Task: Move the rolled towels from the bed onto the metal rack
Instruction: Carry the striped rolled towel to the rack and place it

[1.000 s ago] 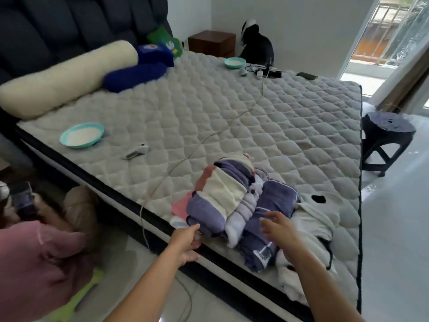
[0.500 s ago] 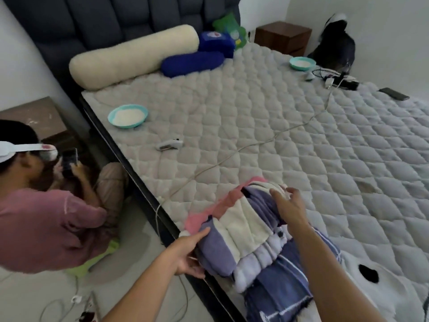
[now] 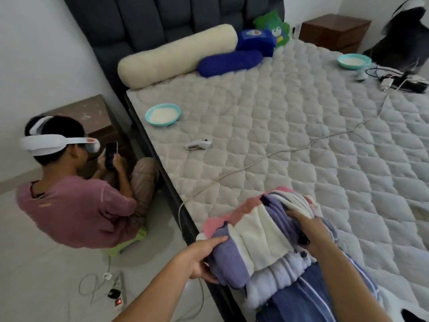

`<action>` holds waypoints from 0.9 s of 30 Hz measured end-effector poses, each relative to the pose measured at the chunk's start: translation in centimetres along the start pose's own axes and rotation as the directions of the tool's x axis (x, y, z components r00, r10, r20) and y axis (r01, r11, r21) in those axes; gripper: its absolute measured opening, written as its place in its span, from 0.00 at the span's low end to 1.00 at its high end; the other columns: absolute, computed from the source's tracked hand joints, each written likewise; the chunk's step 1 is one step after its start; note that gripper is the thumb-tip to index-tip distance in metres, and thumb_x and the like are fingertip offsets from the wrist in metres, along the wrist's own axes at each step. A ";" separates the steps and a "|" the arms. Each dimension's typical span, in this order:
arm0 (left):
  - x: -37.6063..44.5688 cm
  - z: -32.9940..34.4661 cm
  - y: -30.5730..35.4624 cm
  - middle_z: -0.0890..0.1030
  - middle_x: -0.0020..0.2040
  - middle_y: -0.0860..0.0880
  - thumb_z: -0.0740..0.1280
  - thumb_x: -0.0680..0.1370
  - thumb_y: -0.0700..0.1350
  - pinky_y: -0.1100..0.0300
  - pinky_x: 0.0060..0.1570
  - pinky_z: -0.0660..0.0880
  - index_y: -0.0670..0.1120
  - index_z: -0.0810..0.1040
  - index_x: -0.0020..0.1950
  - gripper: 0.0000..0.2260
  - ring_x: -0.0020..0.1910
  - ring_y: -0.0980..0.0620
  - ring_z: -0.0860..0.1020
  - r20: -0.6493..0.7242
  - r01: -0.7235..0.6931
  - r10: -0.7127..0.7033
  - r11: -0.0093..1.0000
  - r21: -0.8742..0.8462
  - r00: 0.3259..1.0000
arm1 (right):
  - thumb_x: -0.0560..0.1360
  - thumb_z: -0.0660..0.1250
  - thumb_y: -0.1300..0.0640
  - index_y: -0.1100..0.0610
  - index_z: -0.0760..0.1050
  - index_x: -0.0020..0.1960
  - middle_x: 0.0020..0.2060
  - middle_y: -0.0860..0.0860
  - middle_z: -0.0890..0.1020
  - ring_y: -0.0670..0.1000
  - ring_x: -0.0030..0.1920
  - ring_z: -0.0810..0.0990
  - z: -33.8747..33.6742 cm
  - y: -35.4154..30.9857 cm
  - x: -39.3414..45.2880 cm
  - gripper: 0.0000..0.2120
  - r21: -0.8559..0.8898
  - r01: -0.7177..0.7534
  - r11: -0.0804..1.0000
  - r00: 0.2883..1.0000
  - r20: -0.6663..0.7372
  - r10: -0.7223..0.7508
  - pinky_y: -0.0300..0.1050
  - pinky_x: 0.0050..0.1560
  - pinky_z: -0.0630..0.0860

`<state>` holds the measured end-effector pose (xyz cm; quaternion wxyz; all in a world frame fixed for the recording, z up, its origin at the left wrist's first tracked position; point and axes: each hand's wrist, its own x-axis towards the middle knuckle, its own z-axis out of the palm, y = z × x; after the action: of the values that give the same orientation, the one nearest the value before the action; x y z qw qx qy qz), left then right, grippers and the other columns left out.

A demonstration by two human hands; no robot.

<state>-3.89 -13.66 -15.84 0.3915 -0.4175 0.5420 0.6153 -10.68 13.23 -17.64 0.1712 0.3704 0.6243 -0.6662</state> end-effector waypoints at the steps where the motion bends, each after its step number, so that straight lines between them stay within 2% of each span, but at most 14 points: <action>1: -0.3 -0.4 0.0 0.75 0.52 0.42 0.74 0.71 0.53 0.34 0.58 0.74 0.45 0.73 0.53 0.18 0.52 0.38 0.76 -0.008 -0.015 0.015 1.000 -0.005 1.000 | 0.58 0.81 0.46 0.56 0.58 0.74 0.67 0.57 0.74 0.60 0.61 0.77 0.6 -0.4 -1.3 0.52 -0.012 0.037 0.999 0.999 -0.032 -0.038 0.57 0.59 0.76; 2: -0.9 -1.0 0.1 0.76 0.53 0.42 0.73 0.71 0.52 0.35 0.57 0.75 0.46 0.73 0.51 0.16 0.52 0.38 0.77 -0.015 -0.032 0.032 0.999 -0.015 0.999 | 0.65 0.77 0.50 0.57 0.58 0.75 0.68 0.58 0.72 0.61 0.63 0.75 1.3 -0.5 -2.0 0.45 -0.010 0.089 0.996 0.995 -0.042 -0.089 0.56 0.60 0.75; 3: -1.4 -1.9 0.1 0.76 0.56 0.42 0.73 0.71 0.52 0.35 0.56 0.75 0.46 0.74 0.53 0.17 0.54 0.38 0.76 -0.026 -0.055 0.054 0.998 -0.021 0.998 | 0.68 0.74 0.52 0.57 0.59 0.74 0.68 0.58 0.73 0.61 0.63 0.75 2.3 -0.6 -2.7 0.40 -0.004 0.124 0.992 0.992 -0.032 -0.124 0.57 0.61 0.75; 5: -2.9 -4.0 0.1 0.75 0.63 0.42 0.74 0.70 0.52 0.39 0.49 0.79 0.47 0.74 0.61 0.22 0.58 0.38 0.75 -0.087 -0.109 0.104 0.993 -0.049 0.991 | 0.68 0.74 0.53 0.58 0.65 0.69 0.63 0.59 0.76 0.59 0.58 0.78 4.9 -1.0 -3.7 0.34 0.003 0.215 0.977 0.977 0.017 -0.215 0.57 0.61 0.76; 7: -5.1 -6.4 0.1 0.75 0.65 0.42 0.71 0.73 0.51 0.44 0.41 0.79 0.48 0.73 0.65 0.22 0.57 0.39 0.76 -0.172 -0.198 0.178 0.975 -0.104 0.969 | 0.67 0.74 0.53 0.58 0.68 0.64 0.58 0.56 0.79 0.56 0.55 0.79 8.3 -2.2 -5.2 0.28 -0.007 0.276 0.961 0.956 0.106 -0.274 0.53 0.58 0.77; 10: -8.8 -10.7 -0.7 0.76 0.65 0.44 0.69 0.75 0.49 0.48 0.40 0.78 0.50 0.73 0.66 0.20 0.59 0.40 0.76 -0.304 -0.344 0.273 0.916 -0.208 0.913 | 0.65 0.75 0.51 0.55 0.67 0.66 0.60 0.54 0.78 0.55 0.56 0.80 14.8 -4.0 -8.4 0.33 0.050 0.358 0.932 0.889 0.286 -0.357 0.54 0.59 0.78; 13: -12.9 -15.2 -2.8 0.76 0.63 0.47 0.68 0.75 0.48 0.49 0.45 0.78 0.51 0.74 0.65 0.18 0.58 0.42 0.76 -0.431 -0.481 0.333 0.825 -0.298 0.838 | 0.70 0.73 0.51 0.56 0.63 0.69 0.60 0.52 0.75 0.55 0.58 0.77 21.4 -4.5 -12.8 0.33 0.016 0.489 0.872 0.800 0.390 -0.456 0.54 0.61 0.76; 16: -17.9 -19.9 -6.6 0.76 0.57 0.50 0.68 0.76 0.48 0.51 0.42 0.77 0.54 0.72 0.61 0.14 0.52 0.46 0.77 -0.546 -0.604 0.363 0.709 -0.364 0.755 | 0.69 0.72 0.46 0.54 0.62 0.72 0.66 0.50 0.74 0.53 0.63 0.75 28.2 -3.4 -18.4 0.36 0.034 0.591 0.806 0.667 0.542 -0.512 0.55 0.66 0.72; 19: -22.8 -25.2 -12.6 0.74 0.61 0.50 0.70 0.74 0.48 0.50 0.44 0.78 0.54 0.72 0.64 0.19 0.58 0.43 0.75 -0.656 -0.705 0.350 0.579 -0.409 0.668 | 0.72 0.70 0.47 0.54 0.60 0.74 0.69 0.51 0.71 0.47 0.63 0.72 34.6 -0.6 -25.9 0.35 0.070 0.679 0.731 0.490 0.698 -0.522 0.45 0.64 0.69; 22: -27.5 -29.9 -20.5 0.75 0.64 0.49 0.71 0.73 0.47 0.47 0.51 0.77 0.51 0.73 0.66 0.22 0.62 0.43 0.74 -0.777 -0.776 0.249 0.461 -0.430 0.578 | 0.72 0.71 0.48 0.55 0.62 0.72 0.67 0.49 0.73 0.48 0.63 0.73 39.3 4.4 -33.8 0.33 0.117 0.743 0.659 0.274 0.845 -0.459 0.48 0.67 0.70; 24: -30.5 -32.3 -26.2 0.77 0.64 0.48 0.71 0.72 0.46 0.46 0.56 0.76 0.50 0.75 0.64 0.20 0.62 0.43 0.75 -0.833 -0.810 0.169 0.396 -0.433 0.527 | 0.73 0.71 0.51 0.58 0.63 0.69 0.63 0.50 0.74 0.50 0.61 0.74 41.3 8.3 -39.3 0.30 0.113 0.776 0.620 0.184 0.900 -0.395 0.49 0.64 0.71; 27: -34.6 -35.0 -34.9 0.80 0.61 0.46 0.72 0.71 0.46 0.48 0.51 0.77 0.48 0.75 0.65 0.22 0.59 0.43 0.77 -0.885 -0.853 0.072 0.311 -0.418 0.460 | 0.73 0.71 0.50 0.59 0.62 0.69 0.62 0.53 0.74 0.54 0.62 0.74 43.8 14.1 -47.4 0.31 0.141 0.801 0.582 0.057 0.950 -0.308 0.51 0.63 0.72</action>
<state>43.73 -45.76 2.50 -0.3480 -0.5525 0.3769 0.6569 18.45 -42.19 3.57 0.2821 -0.4029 0.6321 -0.5988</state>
